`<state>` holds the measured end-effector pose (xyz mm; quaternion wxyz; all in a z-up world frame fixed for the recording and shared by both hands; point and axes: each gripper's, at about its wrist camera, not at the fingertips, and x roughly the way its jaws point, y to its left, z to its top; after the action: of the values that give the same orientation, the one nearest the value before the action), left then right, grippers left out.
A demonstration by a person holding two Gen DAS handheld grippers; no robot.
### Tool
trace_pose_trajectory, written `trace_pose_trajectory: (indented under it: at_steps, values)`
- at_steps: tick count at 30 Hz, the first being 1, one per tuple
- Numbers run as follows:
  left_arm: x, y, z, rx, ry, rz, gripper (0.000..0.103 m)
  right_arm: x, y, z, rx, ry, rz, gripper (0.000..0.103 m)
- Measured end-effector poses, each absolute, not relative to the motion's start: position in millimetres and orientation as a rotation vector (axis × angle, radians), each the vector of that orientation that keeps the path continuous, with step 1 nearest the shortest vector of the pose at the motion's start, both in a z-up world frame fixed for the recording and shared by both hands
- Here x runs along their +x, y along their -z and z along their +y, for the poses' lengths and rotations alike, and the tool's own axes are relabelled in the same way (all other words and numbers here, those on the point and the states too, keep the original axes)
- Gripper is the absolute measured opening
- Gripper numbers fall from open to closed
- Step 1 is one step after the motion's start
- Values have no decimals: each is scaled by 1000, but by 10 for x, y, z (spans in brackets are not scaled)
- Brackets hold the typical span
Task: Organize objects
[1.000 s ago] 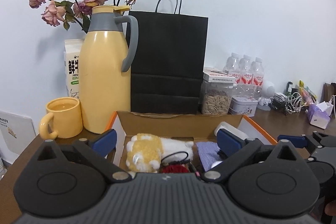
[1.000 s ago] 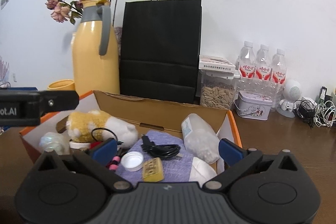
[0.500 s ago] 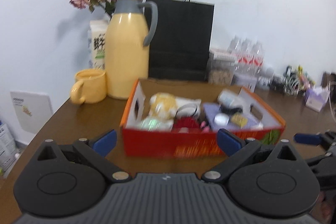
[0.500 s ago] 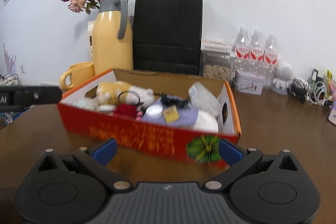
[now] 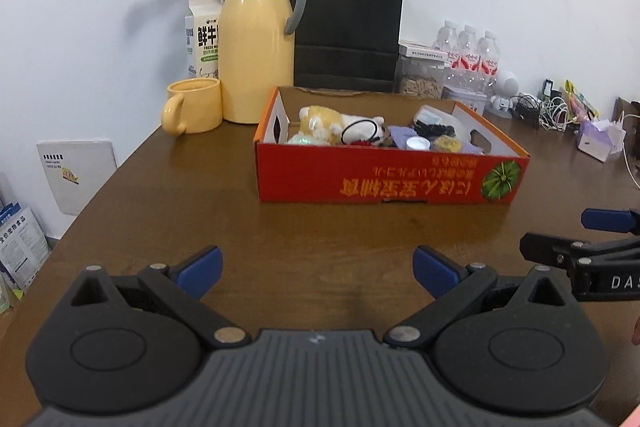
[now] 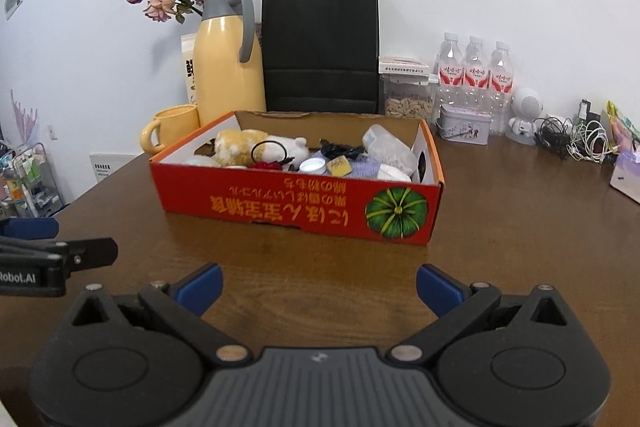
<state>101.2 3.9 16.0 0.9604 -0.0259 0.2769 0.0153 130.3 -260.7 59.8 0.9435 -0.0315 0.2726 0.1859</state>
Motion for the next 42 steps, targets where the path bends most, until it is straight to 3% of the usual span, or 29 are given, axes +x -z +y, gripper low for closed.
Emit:
trace_pose_trajectory:
  at_steps: [42]
  values:
    - [837,-134,21,-59,-35,572,103,1134,-599,-2656,-50,-384,561,103]
